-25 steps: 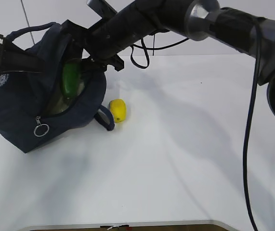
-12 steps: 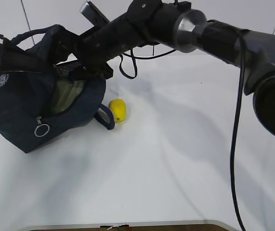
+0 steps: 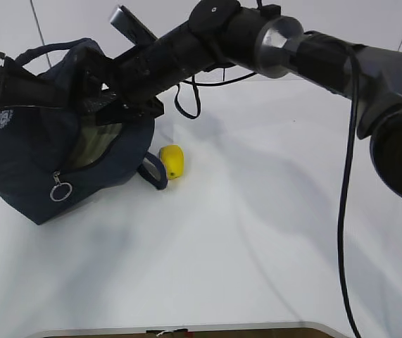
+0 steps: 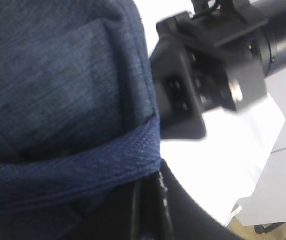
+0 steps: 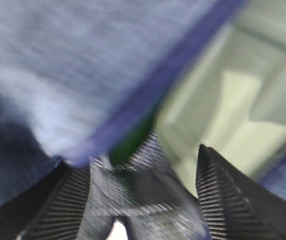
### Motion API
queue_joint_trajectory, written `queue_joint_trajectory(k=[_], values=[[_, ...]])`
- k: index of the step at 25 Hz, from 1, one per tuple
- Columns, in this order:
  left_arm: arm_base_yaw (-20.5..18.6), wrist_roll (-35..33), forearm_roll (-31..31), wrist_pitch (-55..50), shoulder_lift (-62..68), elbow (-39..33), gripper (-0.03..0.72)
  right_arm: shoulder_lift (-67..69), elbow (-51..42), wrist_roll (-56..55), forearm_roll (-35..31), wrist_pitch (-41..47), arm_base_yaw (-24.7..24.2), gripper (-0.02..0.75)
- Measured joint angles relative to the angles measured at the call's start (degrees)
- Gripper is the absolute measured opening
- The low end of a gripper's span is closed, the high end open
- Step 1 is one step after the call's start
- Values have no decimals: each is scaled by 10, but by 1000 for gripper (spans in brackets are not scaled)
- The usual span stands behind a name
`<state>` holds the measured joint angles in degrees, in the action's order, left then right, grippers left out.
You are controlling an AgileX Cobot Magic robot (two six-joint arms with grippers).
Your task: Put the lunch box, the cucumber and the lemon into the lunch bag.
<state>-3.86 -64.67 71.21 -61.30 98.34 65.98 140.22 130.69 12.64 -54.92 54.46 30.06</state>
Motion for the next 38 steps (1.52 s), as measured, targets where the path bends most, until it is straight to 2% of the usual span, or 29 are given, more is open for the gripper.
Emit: queue_joint_trajectory(k=[6,10,15,20,24,27,38], values=[[0,0,-2,0,0,0,-10,0,0,25,1,32,-13,526],[0,0,-2,-1,0,0,-10,-12,0,27,41,57,-20,525],[-6,5,-4,-1,0,0,-10,-47,0,19,121,106,-22,525],[-40,34,-16,-1,0,0,-10,-76,0,-34,222,155,-22,526],[-63,58,-38,-1,0,0,-10,-83,0,-96,309,162,-22,526],[-66,63,-52,-1,0,0,-10,-83,0,-126,349,164,-22,526],[-66,65,-59,-9,0,0,-10,-62,0,-165,394,161,-22,529]])
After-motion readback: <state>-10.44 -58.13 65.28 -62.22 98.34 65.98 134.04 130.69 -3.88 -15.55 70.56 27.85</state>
